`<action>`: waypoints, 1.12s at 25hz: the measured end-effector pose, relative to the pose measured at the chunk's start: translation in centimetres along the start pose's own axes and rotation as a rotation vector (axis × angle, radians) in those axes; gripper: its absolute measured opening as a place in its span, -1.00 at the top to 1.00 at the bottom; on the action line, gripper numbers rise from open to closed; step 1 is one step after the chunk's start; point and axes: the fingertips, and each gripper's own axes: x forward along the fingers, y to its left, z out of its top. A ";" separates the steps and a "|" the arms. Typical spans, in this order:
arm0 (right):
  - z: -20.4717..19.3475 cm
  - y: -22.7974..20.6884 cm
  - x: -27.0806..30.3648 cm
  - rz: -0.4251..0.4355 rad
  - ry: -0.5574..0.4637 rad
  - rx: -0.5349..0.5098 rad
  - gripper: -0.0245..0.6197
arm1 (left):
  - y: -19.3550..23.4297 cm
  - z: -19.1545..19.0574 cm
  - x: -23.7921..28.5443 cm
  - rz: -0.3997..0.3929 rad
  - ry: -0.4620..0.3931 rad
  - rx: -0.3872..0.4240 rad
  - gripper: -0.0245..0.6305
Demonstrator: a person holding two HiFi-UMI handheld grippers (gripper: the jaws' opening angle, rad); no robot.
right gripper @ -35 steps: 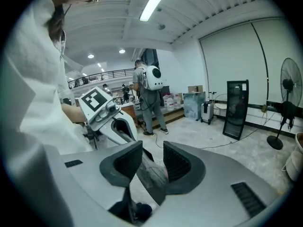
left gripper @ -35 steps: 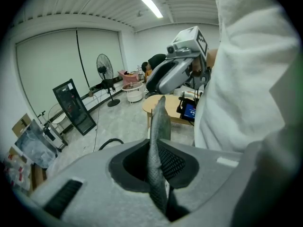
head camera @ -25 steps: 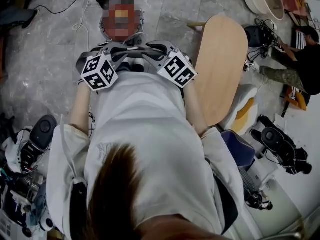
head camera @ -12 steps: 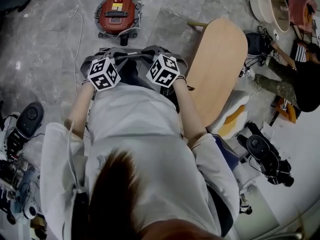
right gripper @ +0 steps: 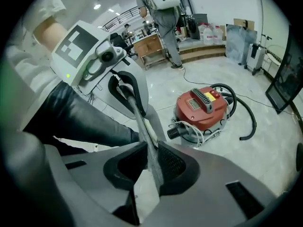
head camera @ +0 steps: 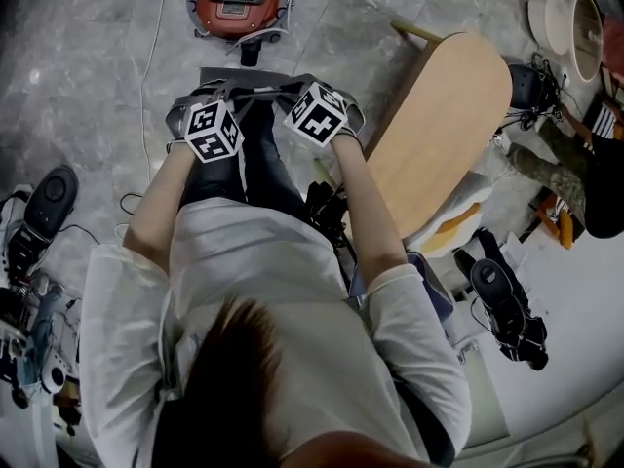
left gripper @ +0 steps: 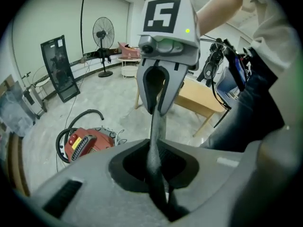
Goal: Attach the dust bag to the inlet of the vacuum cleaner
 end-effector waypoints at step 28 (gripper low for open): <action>-4.4 -6.2 18.6 -0.065 0.089 0.126 0.74 | 4.2 -13.1 14.4 -0.064 -0.019 -0.051 0.80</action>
